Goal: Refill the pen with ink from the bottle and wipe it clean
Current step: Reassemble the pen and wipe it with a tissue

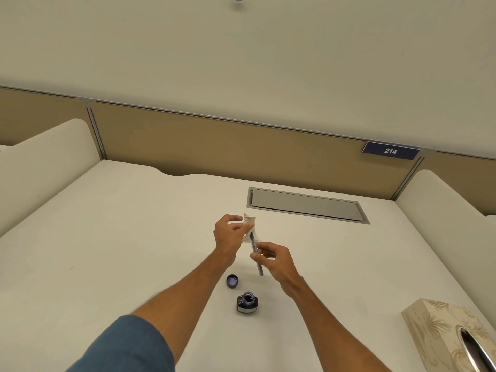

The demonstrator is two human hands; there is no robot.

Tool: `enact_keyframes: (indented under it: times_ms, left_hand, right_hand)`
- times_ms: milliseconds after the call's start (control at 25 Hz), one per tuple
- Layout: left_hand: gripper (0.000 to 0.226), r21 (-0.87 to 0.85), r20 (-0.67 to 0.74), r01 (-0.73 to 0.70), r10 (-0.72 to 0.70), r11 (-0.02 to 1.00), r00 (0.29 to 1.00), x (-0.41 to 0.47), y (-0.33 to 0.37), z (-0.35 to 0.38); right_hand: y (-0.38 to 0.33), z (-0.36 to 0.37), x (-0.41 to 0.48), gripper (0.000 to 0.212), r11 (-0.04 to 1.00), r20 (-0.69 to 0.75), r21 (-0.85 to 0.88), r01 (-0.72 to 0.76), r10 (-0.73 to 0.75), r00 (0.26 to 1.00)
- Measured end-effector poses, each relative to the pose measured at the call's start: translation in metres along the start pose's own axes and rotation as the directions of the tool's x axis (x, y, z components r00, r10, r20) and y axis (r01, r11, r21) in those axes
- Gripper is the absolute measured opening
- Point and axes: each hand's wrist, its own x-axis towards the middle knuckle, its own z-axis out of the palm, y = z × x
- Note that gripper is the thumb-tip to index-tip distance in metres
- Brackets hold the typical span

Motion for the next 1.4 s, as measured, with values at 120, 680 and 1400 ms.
enact_keyframes:
  times_ms: [120,680,1400]
  left_hand:
    - [0.040,0.007,0.009,0.003,-0.004,1.000,1.000,-0.0003,-0.0009,0.0004]
    - [0.037,-0.015,0.029,0.011,-0.011,1.000,1.000,-0.0051,0.0002,0.0005]
    - [0.036,-0.024,0.049,0.002,-0.001,1.000,0.999,-0.0085,0.0035,0.0069]
  right_hand:
    - [-0.0009,-0.0018,0.0010,0.023,1.000,-0.013,0.027,-0.014,0.014,1.000]
    - [0.0053,-0.0019,0.0013,0.018,0.999,0.003,-0.032,0.015,-0.015,1.000]
    - [0.0020,-0.0047,0.0000,0.020,0.993,-0.057,-0.108,0.046,-0.052,0.997]
